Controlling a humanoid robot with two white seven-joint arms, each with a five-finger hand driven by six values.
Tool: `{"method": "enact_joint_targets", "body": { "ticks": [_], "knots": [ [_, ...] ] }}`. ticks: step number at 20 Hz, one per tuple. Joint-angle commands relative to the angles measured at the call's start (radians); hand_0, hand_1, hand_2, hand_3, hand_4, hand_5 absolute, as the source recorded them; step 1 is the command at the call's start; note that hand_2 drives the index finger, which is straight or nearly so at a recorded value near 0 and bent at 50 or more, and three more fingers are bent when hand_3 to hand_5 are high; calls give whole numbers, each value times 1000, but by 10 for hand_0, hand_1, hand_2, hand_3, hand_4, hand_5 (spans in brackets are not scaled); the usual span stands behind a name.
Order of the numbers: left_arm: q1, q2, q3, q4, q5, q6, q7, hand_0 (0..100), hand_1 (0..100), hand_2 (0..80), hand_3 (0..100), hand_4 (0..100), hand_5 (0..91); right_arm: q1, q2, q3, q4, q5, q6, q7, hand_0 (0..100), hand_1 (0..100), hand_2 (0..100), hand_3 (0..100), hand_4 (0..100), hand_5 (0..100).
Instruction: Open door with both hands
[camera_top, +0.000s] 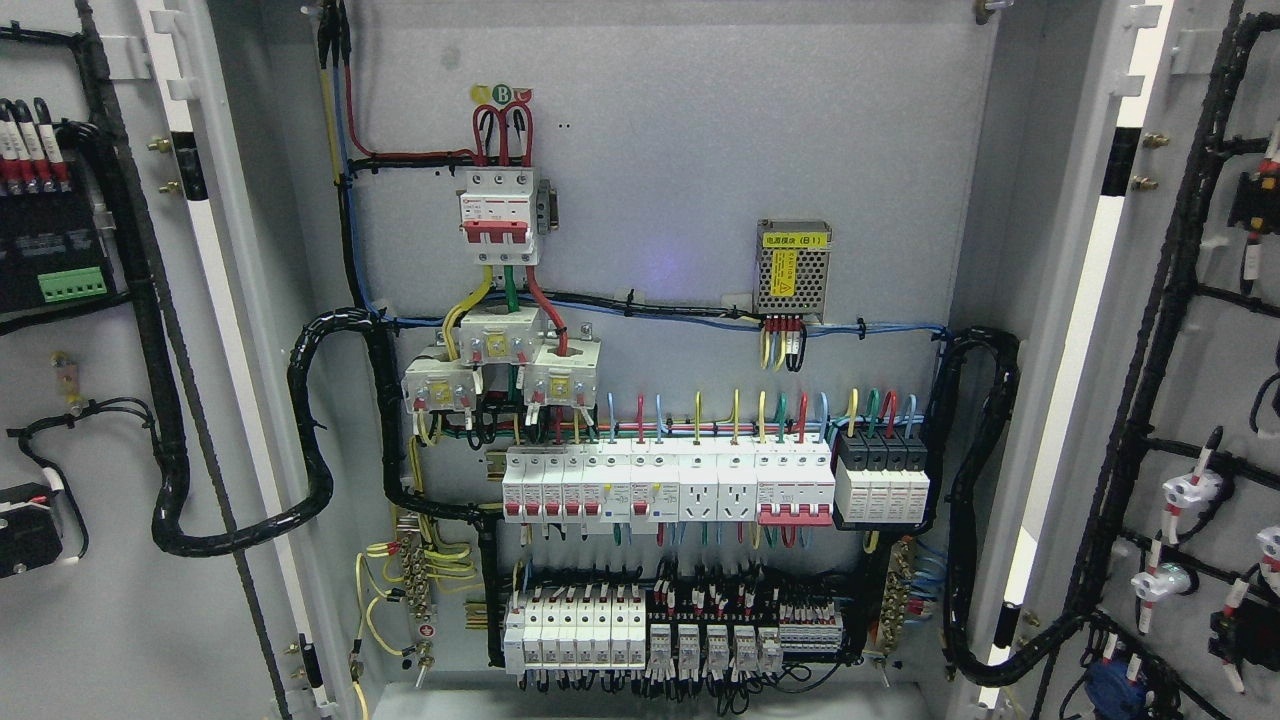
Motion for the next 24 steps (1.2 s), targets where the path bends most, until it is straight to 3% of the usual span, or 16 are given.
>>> {"method": "enact_joint_targets", "body": {
  "ticks": [1,4,9,12,14,17,21,24],
  "knots": [
    [146,-10,-4,11,-67,32,-1,120,389,0,0,0,0,114,10,56,117,2,-2,4,120,389,0,0,0,0],
    [187,-39,2,79,-142,38,-3,120,389,0,0,0,0,133,13,80,225,2,-2,5,120,389,0,0,0,0],
    [233,-68,1,174,-176,47,-3,120,389,0,0,0,0,124,62,102,442,5,-2,7,120,389,0,0,0,0],
    [215,-70,-4,291,-177,114,-6,120,389,0,0,0,0,92,93,125,576,74,0,7,120,389,0,0,0,0],
    [152,-72,-11,398,-177,205,-4,120,389,0,0,0,0,50,142,122,692,142,1,5,120,389,0,0,0,0],
    [-39,-75,-54,657,-176,335,-4,120,389,0,0,0,0,-16,203,119,884,202,1,5,120,389,0,0,0,0],
    [-199,-114,-57,923,-182,345,-1,120,389,0,0,0,0,-111,287,108,1125,203,12,5,120,389,0,0,0,0],
    [-300,-145,-56,1101,-241,329,-3,120,389,0,0,0,0,-201,344,108,1332,203,14,4,120,389,0,0,0,0]
  ]
}}
